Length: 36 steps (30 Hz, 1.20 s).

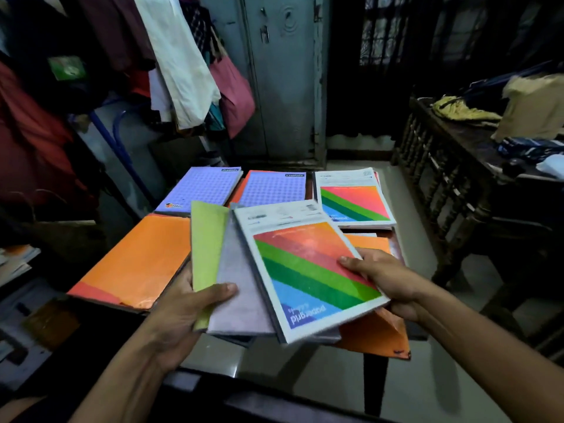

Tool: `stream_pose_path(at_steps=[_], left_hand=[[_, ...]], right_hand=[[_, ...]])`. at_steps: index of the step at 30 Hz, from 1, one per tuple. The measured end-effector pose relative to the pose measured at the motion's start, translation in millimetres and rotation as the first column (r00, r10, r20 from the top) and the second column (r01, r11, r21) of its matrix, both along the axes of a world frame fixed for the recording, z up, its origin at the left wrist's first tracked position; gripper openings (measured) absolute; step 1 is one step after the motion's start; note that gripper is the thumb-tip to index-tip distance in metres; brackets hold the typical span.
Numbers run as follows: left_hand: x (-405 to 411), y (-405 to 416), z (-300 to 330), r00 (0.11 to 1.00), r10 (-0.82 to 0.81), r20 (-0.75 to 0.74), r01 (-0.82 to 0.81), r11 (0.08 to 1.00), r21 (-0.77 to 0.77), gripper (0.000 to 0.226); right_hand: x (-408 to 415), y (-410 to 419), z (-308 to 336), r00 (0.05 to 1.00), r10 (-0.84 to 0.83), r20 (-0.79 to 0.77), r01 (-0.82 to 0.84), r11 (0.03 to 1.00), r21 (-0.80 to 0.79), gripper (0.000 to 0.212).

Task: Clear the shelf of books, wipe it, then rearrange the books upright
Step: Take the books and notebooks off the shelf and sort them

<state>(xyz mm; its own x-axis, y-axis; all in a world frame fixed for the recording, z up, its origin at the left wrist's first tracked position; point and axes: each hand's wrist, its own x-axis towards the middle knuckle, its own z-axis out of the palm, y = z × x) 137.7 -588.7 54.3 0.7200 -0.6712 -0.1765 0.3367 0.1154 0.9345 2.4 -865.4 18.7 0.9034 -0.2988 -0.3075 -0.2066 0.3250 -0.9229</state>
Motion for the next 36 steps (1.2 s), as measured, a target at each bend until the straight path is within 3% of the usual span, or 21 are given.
stream_pose_path(at_steps=[4,6,9,11,14,16,18,19,22,23,25,26,28,32,36], left_hand=[[12,14,-2,0.992,0.106,0.065,-0.111,0.991,0.074,0.051],[19,24,0,0.985,0.154,0.075,-0.161,0.983,0.091,0.050],[34,44,6,0.970,0.220,0.108,-0.229,0.970,0.083,0.048],[42,55,11,0.963,0.245,0.112,-0.252,0.966,0.060,0.048],[44,66,16,0.959,0.253,0.132,-0.259,0.965,0.031,0.042],[43,71,16,0.955,0.257,0.147,-0.265,0.963,0.040,0.041],[44,77,13,0.950,0.273,0.152,-0.283,0.958,0.050,0.047],[45,81,11,0.946,0.286,0.156,-0.298,0.953,0.059,0.049],[51,98,7,0.924,0.340,0.174,-0.361,0.927,0.105,0.046],[53,105,7,0.920,0.346,0.184,-0.371,0.920,0.123,0.045],[57,122,7,0.909,0.361,0.209,-0.394,0.907,0.150,0.050],[58,131,8,0.900,0.377,0.219,-0.413,0.897,0.156,0.050],[62,146,7,0.881,0.405,0.243,-0.450,0.877,0.170,0.038],[62,172,-2,0.845,0.488,0.220,-0.525,0.834,0.167,0.029],[62,182,-8,0.837,0.527,0.146,-0.543,0.832,0.115,0.044]], right_hand=[[-19,-5,-8,0.982,-0.180,-0.051,0.182,0.983,0.023,0.028],[-33,-10,-7,0.973,-0.199,-0.116,0.186,0.976,-0.116,0.020],[-48,-21,-3,0.950,-0.152,-0.274,0.013,0.893,-0.450,0.022],[-49,-28,2,0.894,-0.155,-0.421,-0.190,0.720,-0.667,0.035],[-41,-27,14,0.777,-0.226,-0.588,-0.475,0.403,-0.782,0.061],[-38,-24,25,0.711,-0.341,-0.614,-0.624,0.095,-0.775,0.071],[-29,-18,35,0.750,-0.384,-0.538,-0.613,-0.098,-0.784,0.072],[-20,-13,38,0.809,-0.329,-0.487,-0.544,-0.108,-0.832,0.068],[20,20,37,0.947,0.046,-0.319,-0.322,0.112,-0.940,0.044],[38,34,32,0.940,0.156,-0.304,-0.319,0.086,-0.944,0.037],[72,61,18,0.891,0.289,-0.350,-0.314,-0.164,-0.935,0.026],[87,70,11,0.880,0.290,-0.377,-0.295,-0.289,-0.911,0.023],[107,76,3,0.890,0.240,-0.388,-0.272,-0.402,-0.874,0.025],[124,53,-8,0.909,0.217,-0.357,-0.265,-0.360,-0.894,0.029],[148,19,-10,0.842,0.222,-0.491,-0.400,-0.354,-0.845,0.079]])
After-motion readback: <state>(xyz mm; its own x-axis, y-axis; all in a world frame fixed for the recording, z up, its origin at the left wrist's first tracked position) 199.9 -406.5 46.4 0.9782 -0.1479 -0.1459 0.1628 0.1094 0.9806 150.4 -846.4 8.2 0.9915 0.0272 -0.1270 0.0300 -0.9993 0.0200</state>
